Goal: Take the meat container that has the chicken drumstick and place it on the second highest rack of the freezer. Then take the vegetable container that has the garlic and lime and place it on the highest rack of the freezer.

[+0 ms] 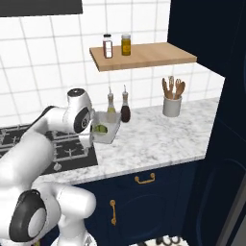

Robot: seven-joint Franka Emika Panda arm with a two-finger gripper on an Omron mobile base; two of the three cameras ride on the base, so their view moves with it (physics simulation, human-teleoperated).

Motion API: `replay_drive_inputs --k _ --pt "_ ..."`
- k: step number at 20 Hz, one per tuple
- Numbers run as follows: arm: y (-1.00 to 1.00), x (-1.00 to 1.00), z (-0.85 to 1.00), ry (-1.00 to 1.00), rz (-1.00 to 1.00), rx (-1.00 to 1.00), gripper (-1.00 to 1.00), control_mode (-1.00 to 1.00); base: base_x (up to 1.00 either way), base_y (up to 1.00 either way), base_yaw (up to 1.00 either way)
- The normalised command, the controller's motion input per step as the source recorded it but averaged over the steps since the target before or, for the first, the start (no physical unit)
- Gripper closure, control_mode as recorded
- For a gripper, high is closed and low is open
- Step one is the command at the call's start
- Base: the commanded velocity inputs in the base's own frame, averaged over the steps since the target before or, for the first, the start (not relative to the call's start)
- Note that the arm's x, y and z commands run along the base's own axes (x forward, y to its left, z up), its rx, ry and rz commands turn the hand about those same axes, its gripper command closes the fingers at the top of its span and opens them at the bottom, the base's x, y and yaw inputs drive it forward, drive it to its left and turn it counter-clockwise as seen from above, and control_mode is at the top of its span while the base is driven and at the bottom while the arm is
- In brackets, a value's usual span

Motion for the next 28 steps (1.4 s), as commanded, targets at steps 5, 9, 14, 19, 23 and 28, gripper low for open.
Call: replay_drive_inputs --k 5,9,14,19,23,28 --pt "0.41 -1.00 0.53 -0.20 -0.53 0.03 1.00 -1.00 0.00 0.00 0.00" --pt "0.01 -0.81 0.55 -0.25 -0.13 0.14 1.00 -1.00 0.00 0.00 0.00" --pt "-0.14 -0.99 0.19 -0.05 0.19 0.07 1.00 -1.00 0.00 0.00 0.00" --pt "0.01 -0.89 0.32 0.00 0.26 -0.05 1.00 -1.00 0.00 0.00 0.00" --pt "0.18 -0.54 0.35 -0.01 0.10 -0.11 1.00 -1.00 0.00 0.00 0.00" --pt "0.03 -0.37 0.09 0.00 0.04 -0.09 1.00 1.00 -0.33 0.00 0.06"
